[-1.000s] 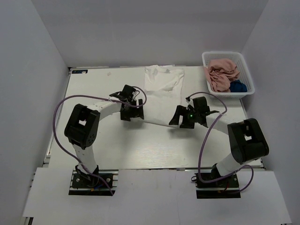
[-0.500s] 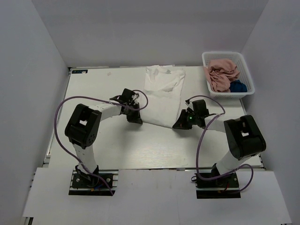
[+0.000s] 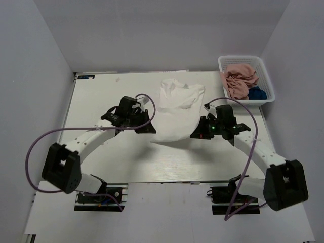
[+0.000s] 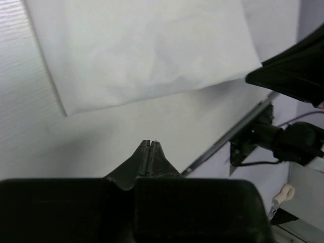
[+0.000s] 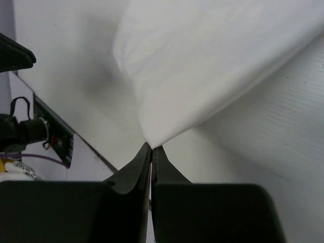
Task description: Fold and stack the t-shirts
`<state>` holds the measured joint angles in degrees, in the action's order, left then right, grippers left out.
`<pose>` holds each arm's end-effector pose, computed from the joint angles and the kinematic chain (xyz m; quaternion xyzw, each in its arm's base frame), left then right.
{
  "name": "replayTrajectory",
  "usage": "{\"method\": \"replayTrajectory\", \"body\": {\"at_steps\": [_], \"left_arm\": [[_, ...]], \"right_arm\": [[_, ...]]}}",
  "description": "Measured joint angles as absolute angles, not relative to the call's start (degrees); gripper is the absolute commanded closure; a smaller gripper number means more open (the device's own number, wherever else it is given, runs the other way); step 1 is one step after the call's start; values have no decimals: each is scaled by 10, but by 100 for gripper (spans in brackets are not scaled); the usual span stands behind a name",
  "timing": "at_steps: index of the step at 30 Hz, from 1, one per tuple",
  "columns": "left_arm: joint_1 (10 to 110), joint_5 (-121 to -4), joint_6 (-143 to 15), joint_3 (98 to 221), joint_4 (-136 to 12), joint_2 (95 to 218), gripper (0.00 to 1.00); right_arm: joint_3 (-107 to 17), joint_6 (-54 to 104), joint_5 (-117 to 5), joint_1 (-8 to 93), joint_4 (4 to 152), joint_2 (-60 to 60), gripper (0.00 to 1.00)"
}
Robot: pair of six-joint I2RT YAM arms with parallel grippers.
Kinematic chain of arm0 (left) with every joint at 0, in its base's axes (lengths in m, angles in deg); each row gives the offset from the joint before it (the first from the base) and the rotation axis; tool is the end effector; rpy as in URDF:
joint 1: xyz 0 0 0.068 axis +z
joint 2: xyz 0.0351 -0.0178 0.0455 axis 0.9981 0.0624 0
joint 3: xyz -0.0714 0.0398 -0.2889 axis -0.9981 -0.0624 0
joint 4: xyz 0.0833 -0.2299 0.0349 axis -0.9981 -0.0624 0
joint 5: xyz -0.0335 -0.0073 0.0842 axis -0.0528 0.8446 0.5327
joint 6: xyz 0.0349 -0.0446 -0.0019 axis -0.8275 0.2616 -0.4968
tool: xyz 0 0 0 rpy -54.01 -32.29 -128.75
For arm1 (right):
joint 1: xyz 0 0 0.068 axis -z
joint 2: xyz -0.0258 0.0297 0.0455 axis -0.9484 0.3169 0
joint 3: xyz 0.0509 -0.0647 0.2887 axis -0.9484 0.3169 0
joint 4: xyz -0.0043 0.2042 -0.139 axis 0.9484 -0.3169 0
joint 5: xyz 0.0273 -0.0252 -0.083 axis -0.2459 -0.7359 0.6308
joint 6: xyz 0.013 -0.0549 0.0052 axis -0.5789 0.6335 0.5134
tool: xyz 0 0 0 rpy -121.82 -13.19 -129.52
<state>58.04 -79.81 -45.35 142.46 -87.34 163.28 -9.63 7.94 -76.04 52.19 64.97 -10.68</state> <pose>0.2389 -0.1486 0.2676 0.0586 0.9183 -0.3451 0.1848 0.2105 0.0932 0.2496 -0.0570 0.8967 0.3434 0.2735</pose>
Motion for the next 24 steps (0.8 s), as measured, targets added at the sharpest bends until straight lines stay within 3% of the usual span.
{"method": "replayTrajectory", "body": {"at_steps": [3,4,6,7,11,17,24], "left_arm": [[574,-804,-449,1423,-880,1567,100],[573,-803,-448,1423,-883,1546,93],[573,-799,-448,1422,-884,1511,61],[573,-795,-445,1421,-884,1496,50],[572,-797,-446,1404,-884,1500,30],[550,-805,-445,1359,-885,1635,24],[514,-780,-443,1347,-891,1712,34]], "right_arm": [[-115,85,-778,520,607,-160,100],[-119,85,-784,520,597,-173,100],[-121,85,-793,520,582,-194,100],[-121,85,-795,520,574,-202,100],[-112,84,-799,520,558,-211,100],[-50,81,-798,521,544,-211,100],[-30,79,-777,521,529,-214,100]]}}
